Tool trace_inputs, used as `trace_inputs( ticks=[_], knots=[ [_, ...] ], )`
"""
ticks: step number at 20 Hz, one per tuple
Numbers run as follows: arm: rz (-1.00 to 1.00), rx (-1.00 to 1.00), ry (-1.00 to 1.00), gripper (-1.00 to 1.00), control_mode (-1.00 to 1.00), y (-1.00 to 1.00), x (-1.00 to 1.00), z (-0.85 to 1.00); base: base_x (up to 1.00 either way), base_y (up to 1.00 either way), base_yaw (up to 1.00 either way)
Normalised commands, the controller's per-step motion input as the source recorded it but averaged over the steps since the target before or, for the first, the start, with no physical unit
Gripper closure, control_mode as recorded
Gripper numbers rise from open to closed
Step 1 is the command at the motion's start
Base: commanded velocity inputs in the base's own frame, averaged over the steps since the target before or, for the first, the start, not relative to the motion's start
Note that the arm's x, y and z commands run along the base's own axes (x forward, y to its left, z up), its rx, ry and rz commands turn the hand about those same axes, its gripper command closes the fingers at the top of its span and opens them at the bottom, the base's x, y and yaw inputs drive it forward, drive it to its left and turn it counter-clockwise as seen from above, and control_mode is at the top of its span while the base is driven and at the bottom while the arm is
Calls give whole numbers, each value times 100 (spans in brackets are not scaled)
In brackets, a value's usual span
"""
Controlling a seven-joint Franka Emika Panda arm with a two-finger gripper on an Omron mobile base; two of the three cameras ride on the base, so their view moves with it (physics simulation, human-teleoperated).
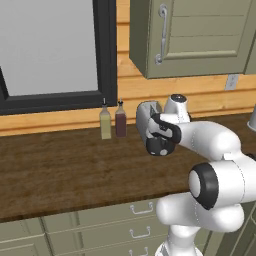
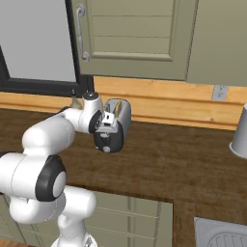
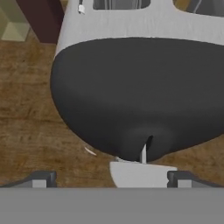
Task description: Start the toaster. Once the lever pops up, take the bread to the plate on the dining counter.
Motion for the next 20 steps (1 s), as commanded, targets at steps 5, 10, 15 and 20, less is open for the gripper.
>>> trace_inputs(
  ticks=[5, 10, 15, 20],
  knots=[
    [0, 0, 2, -100, -100, 3, 0, -20, 0, 0, 0],
    [0, 0, 2, -100, -100, 0, 0, -42, 0, 0, 0],
    [0, 0, 0, -100, -100, 0, 0, -29, 0, 0, 0],
    [0, 0, 0, -100, -100, 0, 0, -1, 0, 0, 0]
  ],
)
